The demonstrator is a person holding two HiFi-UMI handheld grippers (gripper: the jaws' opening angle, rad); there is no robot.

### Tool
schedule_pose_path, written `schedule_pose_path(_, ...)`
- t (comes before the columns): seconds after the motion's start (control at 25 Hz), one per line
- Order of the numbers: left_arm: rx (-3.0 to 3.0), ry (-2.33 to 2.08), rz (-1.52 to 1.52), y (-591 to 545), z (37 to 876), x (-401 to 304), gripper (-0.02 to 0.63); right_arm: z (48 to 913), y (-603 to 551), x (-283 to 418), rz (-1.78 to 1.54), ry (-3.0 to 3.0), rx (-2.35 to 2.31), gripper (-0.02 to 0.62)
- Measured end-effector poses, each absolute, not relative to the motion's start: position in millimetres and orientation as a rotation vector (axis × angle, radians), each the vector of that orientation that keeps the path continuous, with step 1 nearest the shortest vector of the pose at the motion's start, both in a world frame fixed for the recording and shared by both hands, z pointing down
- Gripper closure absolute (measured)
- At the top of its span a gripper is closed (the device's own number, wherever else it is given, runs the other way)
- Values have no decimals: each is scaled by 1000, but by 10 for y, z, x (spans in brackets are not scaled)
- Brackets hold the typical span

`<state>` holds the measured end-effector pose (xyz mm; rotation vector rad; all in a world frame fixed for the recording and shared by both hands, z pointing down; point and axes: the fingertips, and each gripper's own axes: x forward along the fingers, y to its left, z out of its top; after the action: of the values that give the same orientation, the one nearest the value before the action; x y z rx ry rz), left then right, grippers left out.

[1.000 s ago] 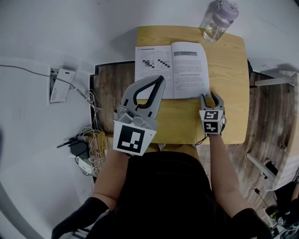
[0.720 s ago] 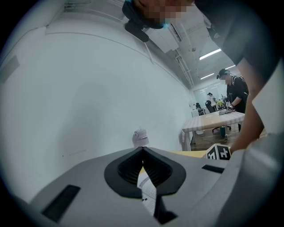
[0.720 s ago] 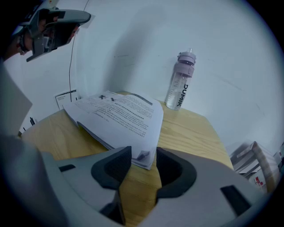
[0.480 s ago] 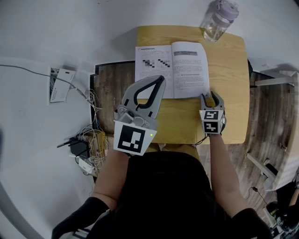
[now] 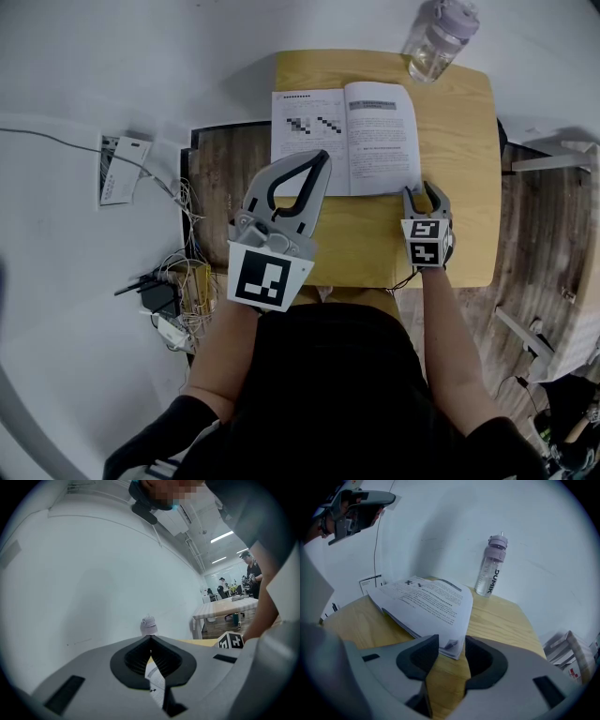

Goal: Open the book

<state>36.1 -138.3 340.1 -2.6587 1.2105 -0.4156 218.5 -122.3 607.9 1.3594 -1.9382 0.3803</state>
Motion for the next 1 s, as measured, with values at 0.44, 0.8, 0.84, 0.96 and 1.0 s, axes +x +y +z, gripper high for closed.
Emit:
schedule_pose_path(0.44, -2645, 1195, -414, -1384, 3354, 379, 596, 5868, -1259, 2188, 320, -1998, 1350, 387)
schedule_pose_path(0.8, -2633, 1182, -390, -1395, 3263, 433, 595, 5515, -1323, 2108, 243, -2082, 1374, 387)
schedule_pose_path(0.84, -2630, 1179, -389, -1396, 3253, 439, 596, 5472, -1333, 2101, 230, -2089, 1376, 387)
schedule_pose_path(0.96, -2621, 1172, -387, -1391, 3218, 446, 595, 5330, -1356, 2084, 200, -2111, 1389, 387)
schedule_pose_path(1.0, -2619, 1174, -385, -1389, 3205, 441, 595, 5270, -1362, 2078, 191, -2120, 1397, 387)
